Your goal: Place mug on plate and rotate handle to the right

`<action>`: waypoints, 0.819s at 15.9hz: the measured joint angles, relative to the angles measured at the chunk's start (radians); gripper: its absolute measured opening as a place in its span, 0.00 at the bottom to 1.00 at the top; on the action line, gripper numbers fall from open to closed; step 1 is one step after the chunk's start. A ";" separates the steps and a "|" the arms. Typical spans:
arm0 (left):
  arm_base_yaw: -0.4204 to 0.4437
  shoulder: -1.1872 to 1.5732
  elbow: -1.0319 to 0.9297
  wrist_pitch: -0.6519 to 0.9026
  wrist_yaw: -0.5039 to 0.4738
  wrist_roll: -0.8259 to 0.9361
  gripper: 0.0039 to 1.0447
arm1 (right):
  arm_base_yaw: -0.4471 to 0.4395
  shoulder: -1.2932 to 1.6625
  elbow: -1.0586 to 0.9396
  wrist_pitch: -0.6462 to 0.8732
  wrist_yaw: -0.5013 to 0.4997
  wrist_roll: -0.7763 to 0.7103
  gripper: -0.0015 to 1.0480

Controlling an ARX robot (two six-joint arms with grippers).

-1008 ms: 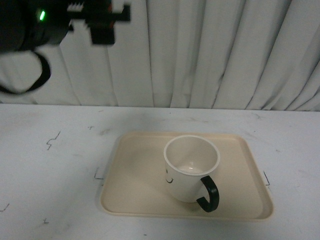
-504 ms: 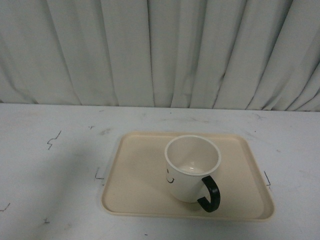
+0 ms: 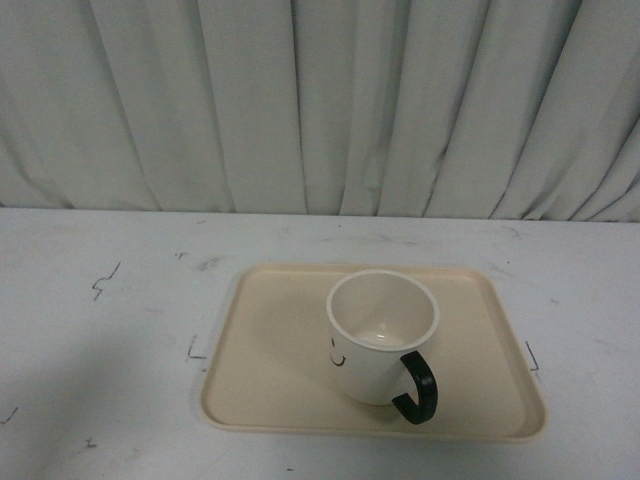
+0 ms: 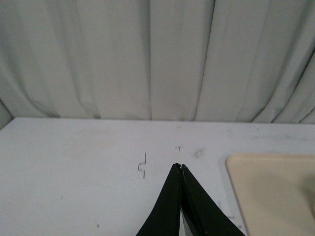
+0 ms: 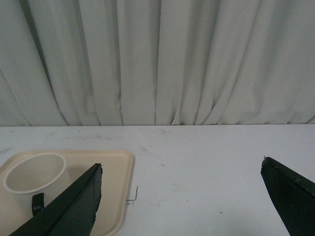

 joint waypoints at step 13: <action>-0.003 -0.557 -0.034 -0.478 0.013 0.000 0.01 | 0.000 0.000 0.000 0.000 -0.001 0.000 0.94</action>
